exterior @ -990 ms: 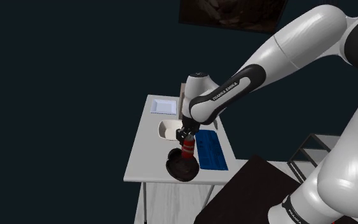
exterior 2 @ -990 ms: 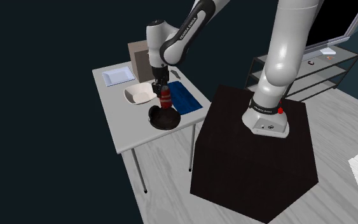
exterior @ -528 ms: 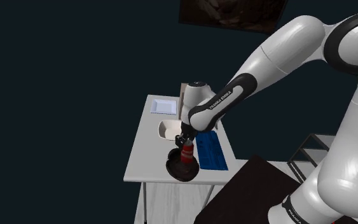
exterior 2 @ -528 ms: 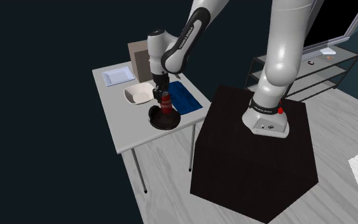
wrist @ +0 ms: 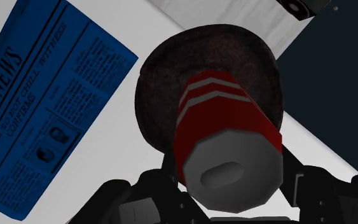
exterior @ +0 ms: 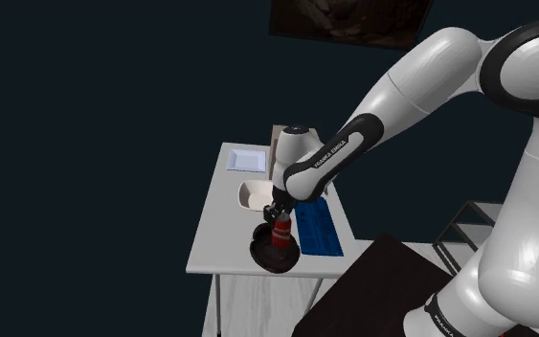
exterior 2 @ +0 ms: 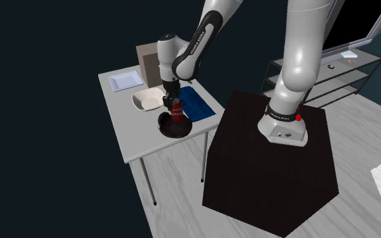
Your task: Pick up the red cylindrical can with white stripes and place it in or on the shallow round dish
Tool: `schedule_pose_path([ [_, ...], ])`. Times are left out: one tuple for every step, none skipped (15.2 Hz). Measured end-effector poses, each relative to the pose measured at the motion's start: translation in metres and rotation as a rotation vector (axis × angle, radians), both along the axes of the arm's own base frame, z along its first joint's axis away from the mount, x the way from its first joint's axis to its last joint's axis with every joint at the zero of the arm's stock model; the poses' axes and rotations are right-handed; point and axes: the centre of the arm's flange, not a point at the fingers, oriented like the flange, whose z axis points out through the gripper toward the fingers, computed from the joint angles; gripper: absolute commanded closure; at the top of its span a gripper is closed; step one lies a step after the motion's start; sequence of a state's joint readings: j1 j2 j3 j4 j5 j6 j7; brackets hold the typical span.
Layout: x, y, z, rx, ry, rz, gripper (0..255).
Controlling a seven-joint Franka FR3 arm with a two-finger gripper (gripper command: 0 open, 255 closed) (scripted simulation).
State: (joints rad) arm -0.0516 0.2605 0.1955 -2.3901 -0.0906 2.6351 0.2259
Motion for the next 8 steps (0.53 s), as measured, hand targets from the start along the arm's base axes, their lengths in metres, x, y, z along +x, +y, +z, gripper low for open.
schedule_pose_path([
  [0.000,0.000,0.000,0.000,0.000,0.000,0],
  [0.000,0.000,0.000,0.000,0.000,0.000,0],
  [0.000,0.000,0.000,0.000,0.000,0.000,0],
  [0.000,0.000,0.000,0.000,0.000,0.000,0],
  [0.000,0.000,0.000,0.000,0.000,0.000,0],
  [0.000,0.000,0.000,0.000,0.000,0.000,0],
  [0.001,0.000,0.007,0.000,-0.001,0.000,0],
  [0.001,-0.002,0.016,0.000,-0.001,0.000,0],
])
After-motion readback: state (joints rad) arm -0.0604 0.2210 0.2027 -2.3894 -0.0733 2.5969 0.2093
